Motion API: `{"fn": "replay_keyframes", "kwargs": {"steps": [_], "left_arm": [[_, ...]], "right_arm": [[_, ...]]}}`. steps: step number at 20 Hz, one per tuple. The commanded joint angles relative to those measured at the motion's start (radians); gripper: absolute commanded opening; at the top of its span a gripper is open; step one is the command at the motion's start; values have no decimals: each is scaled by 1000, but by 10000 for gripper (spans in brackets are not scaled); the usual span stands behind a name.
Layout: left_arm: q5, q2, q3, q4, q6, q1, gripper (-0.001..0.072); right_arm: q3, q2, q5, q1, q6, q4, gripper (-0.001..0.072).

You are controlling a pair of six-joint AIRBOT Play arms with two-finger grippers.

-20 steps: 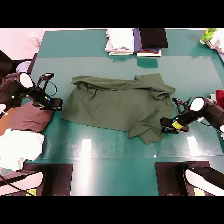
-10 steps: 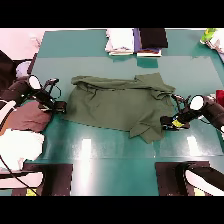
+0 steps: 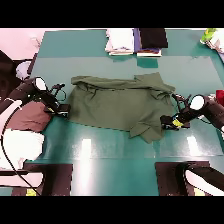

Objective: Fold the shirts.

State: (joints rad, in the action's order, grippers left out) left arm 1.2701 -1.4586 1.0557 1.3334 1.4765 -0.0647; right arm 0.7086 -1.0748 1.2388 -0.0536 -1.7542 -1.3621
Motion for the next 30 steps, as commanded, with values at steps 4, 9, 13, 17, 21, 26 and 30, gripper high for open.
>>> {"fn": "replay_keyframes", "kwargs": {"steps": [4, 9, 13, 17, 21, 26, 30], "left_arm": [[6, 219, 154, -1, -20, -3, 30], [-5, 518, 463, -1, -19, -3, 30], [-50, 682, 704, -1, -15, -3, 30], [-106, 745, 892, 0, 26, -3, 29], [-201, 745, 1009, 2, 45, -3, 29], [-117, 655, 983, 48, 64, -3, 29], [52, 444, 858, 47, 64, -3, 30]], "right_arm": [[249, 41, 67, -1, 35, -2, 21], [613, 235, 45, 7, 36, -120, 21], [871, 365, 43, 88, 70, -159, 21], [1071, 428, 44, 216, 106, -158, 20], [1267, 373, 93, 310, 126, -157, 20], [1494, 161, 240, 325, 131, -124, 19], [1267, 57, 245, 321, 153, -17, 19]]}}
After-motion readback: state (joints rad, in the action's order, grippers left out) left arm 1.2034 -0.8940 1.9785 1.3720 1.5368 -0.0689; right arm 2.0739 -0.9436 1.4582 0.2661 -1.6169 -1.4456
